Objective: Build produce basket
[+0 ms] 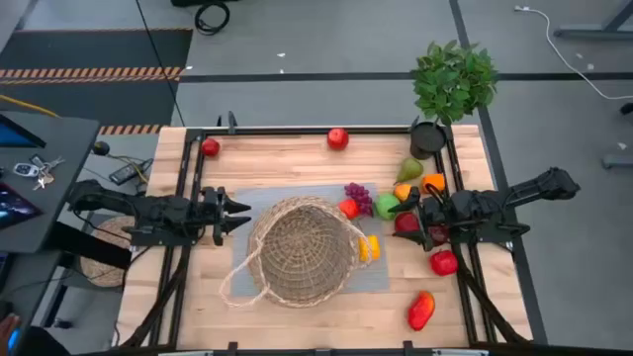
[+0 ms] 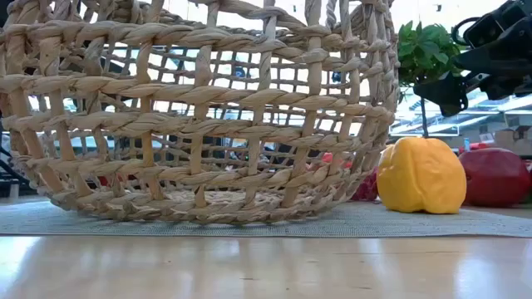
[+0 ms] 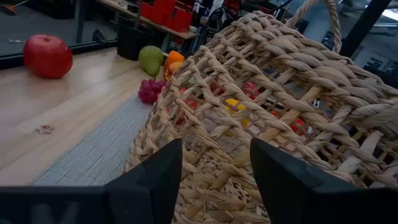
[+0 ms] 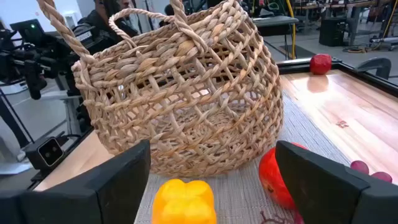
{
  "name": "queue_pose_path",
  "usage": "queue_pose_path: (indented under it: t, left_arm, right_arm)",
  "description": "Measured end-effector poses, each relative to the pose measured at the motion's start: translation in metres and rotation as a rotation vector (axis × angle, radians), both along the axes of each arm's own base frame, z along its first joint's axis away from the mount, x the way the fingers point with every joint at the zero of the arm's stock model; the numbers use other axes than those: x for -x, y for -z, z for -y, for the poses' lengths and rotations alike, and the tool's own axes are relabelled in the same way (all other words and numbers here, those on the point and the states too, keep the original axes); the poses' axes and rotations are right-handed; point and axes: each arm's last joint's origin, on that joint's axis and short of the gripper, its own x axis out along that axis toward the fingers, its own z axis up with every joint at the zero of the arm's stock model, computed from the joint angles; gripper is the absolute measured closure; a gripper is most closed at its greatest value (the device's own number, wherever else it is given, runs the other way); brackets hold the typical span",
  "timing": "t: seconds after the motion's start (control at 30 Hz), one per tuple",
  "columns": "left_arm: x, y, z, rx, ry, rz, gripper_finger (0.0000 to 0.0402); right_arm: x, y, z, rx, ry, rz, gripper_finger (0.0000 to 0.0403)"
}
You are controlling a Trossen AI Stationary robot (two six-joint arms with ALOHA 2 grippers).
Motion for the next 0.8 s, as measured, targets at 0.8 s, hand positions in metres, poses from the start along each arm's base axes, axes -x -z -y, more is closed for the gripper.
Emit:
queue_pose_path:
  t: [0.8]
  left_arm:
    - [0.0000, 0.0001, 0.0000, 0.000, 0.000, 0.000, 0.0205]
  right_arm:
    - [0.0000, 0.0000, 0.0000, 0.000, 0.000, 0.000, 0.0055]
